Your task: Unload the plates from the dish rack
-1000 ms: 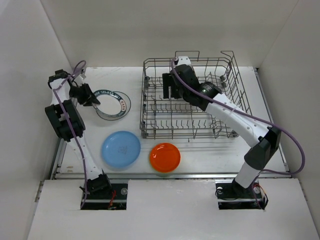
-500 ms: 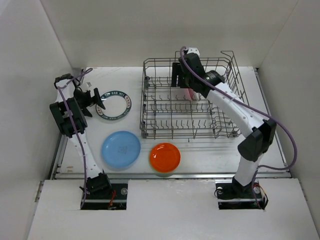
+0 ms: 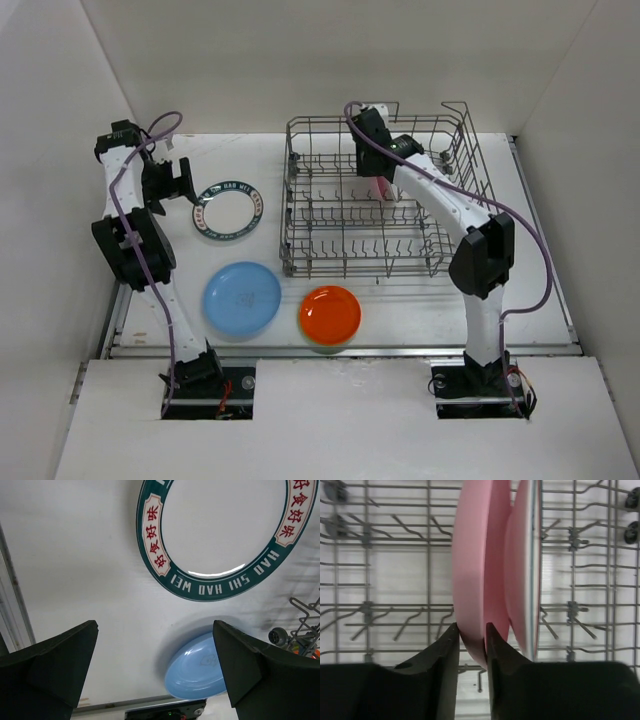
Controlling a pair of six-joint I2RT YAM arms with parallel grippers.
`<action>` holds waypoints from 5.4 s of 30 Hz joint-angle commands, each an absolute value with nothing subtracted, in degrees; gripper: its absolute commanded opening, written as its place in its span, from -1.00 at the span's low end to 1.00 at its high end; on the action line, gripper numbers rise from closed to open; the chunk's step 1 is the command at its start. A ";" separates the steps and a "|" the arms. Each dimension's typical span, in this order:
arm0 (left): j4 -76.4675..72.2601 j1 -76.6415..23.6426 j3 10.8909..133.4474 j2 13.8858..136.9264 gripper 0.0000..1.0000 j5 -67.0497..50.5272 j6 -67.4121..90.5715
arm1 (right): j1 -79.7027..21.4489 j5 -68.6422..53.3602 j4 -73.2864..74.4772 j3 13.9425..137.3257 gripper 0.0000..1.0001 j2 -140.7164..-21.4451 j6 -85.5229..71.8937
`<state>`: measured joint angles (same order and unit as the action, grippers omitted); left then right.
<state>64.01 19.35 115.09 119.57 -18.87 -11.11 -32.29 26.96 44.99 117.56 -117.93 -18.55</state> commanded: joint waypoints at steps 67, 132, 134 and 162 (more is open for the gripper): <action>66.18 24.78 100.72 98.79 0.98 -14.68 -9.40 | -80.33 14.95 42.54 127.96 -1.00 -135.88 1.49; 70.66 25.49 101.43 95.54 0.98 -17.31 -12.83 | -6.42 -10.79 33.59 91.94 -0.13 -102.83 -24.09; 70.66 25.49 101.43 95.54 0.98 -17.31 -12.83 | -6.42 -11.34 33.05 91.93 -0.38 -102.83 -23.39; 74.87 25.49 105.98 95.01 0.98 -28.72 -16.08 | -45.23 42.25 33.23 98.27 -1.00 -89.55 3.14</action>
<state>71.46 25.36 102.13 97.73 -22.79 -13.23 -37.19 29.65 37.01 98.08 -89.30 -2.98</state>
